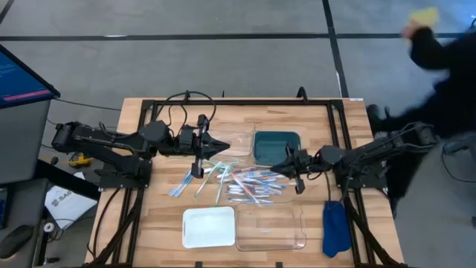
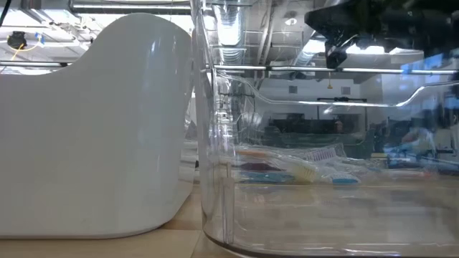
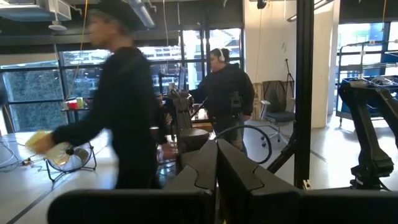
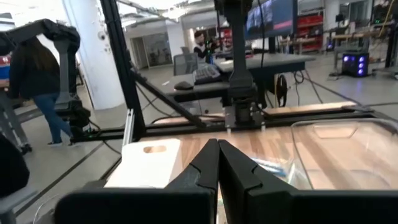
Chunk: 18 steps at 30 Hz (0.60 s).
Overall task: Pick & Place Toothbrushes
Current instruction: Put the orange toothbrush into the white bin
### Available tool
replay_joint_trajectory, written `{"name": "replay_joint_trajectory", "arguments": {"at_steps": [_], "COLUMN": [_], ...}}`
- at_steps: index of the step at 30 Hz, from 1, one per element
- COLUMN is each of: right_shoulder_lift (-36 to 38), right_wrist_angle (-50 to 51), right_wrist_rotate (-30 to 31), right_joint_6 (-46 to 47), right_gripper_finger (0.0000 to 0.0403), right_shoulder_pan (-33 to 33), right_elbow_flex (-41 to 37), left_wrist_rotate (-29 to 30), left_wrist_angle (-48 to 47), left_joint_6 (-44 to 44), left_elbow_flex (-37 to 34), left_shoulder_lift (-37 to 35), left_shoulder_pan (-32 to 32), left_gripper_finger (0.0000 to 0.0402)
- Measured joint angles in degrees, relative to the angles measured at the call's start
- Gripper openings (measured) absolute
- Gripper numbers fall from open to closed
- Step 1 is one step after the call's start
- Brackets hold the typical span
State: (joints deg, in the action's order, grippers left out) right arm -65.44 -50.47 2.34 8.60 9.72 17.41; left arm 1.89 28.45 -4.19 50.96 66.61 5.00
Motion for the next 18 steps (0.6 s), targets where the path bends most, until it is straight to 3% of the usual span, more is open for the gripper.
{"name": "replay_joint_trajectory", "arguments": {"at_steps": [18], "right_shoulder_lift": [-4.23], "right_wrist_angle": [2.65], "right_wrist_rotate": [0.00], "right_joint_6": [-1.08], "right_gripper_finger": [0.0000], "right_shoulder_pan": [-0.07], "right_elbow_flex": [3.67], "left_wrist_rotate": [0.00], "left_wrist_angle": [-0.09], "left_joint_6": [0.01], "left_elbow_flex": [0.00], "left_shoulder_lift": [0.00], "left_shoulder_pan": [-0.01], "left_gripper_finger": [0.0003]}}
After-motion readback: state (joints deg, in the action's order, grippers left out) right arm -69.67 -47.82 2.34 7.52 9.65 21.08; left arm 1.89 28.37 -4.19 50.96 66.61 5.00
